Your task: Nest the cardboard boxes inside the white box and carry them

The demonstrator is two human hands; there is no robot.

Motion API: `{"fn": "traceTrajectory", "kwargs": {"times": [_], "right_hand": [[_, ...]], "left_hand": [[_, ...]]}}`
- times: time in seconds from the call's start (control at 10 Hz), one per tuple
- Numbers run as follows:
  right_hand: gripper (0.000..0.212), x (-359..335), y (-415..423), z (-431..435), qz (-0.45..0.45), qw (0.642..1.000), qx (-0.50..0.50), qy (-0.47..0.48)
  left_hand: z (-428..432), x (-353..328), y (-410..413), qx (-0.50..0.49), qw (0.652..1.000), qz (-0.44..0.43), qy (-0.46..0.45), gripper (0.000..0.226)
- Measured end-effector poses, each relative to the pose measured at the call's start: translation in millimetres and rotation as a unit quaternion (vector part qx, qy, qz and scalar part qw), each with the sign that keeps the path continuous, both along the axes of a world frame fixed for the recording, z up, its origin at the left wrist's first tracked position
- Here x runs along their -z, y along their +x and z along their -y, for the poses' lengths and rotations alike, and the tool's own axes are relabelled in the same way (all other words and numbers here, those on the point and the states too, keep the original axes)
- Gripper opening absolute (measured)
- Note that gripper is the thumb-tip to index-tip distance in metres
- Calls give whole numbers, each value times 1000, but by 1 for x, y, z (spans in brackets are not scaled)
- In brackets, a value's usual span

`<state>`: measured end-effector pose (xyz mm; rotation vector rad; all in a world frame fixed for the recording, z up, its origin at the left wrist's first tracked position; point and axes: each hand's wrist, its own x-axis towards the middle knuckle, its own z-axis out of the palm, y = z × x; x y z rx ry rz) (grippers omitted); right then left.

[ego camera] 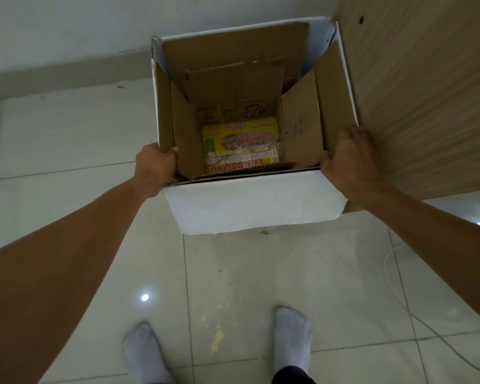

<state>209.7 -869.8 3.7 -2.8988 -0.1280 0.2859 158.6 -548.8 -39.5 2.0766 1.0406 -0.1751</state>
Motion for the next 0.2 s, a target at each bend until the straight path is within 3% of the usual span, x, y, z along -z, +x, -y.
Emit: {"fn": "traceTrajectory", "kwargs": {"times": [0.1, 0.2], "right_hand": [[28, -8, -6, -2, -2, 1000, -9, 27], [32, -16, -14, -6, 0, 998, -30, 49]], "left_hand": [[-5, -10, -2, 8, 998, -37, -56, 39], [-5, -27, 1, -22, 999, -24, -37, 62]]}}
